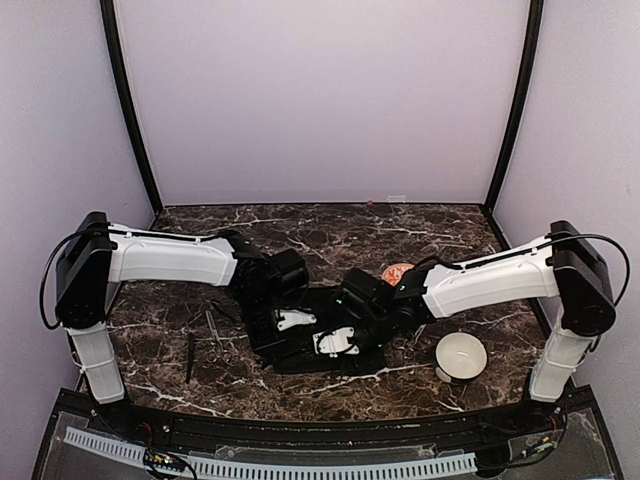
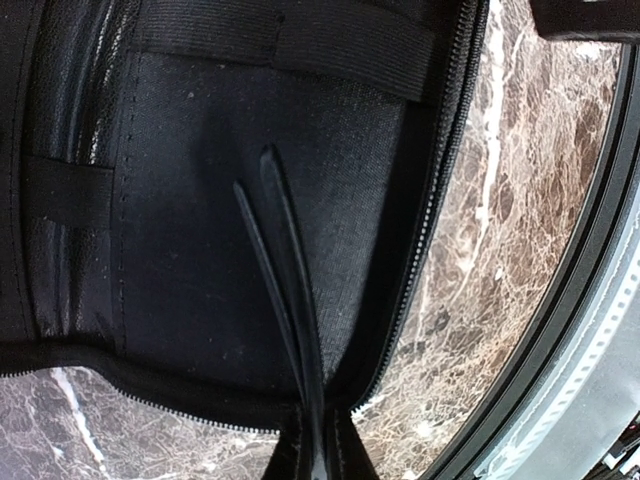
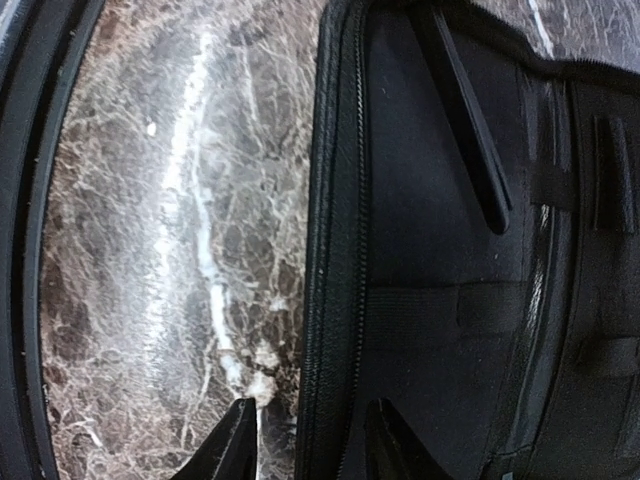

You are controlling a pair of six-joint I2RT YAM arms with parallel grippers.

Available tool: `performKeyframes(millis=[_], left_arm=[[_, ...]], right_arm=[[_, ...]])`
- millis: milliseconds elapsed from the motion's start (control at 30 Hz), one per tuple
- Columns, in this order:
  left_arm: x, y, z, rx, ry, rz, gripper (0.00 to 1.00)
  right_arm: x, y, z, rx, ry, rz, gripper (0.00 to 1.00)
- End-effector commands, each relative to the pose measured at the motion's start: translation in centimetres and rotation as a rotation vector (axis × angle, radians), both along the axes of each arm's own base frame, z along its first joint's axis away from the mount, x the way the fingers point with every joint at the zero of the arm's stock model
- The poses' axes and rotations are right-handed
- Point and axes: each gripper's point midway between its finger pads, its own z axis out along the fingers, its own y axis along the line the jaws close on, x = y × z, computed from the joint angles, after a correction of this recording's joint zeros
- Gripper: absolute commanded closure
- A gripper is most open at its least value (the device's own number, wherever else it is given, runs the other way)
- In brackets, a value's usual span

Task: Sort the hair-cutting tools

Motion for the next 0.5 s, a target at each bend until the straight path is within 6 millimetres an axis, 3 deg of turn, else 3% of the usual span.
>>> performKeyframes(millis=[0, 167, 333, 467], left_arm=[[0.2, 0.2, 1.4, -0.043, -0.008, 0.023, 1.0], [0.3, 0.4, 1.6, -0.049, -0.009, 0.027, 1.0], [0.2, -0.2, 2.4, -0.093, 0.011, 0.028, 1.0], [-0.6, -0.4, 3.1, -0.113, 0.059, 0.029, 1.0]], right_arm=[[0.8, -0.2, -1.5, -0.014, -0.019, -0.035, 0.64], [0.7, -0.6, -2.7, -0.034, -0.017, -0.019, 0.7], [-0.4, -1.5, -3.9, -0.044, -0.013, 0.064, 0.93], [-1.9, -2.6, -3.5, -0.043, -0.014, 0.179, 1.0]])
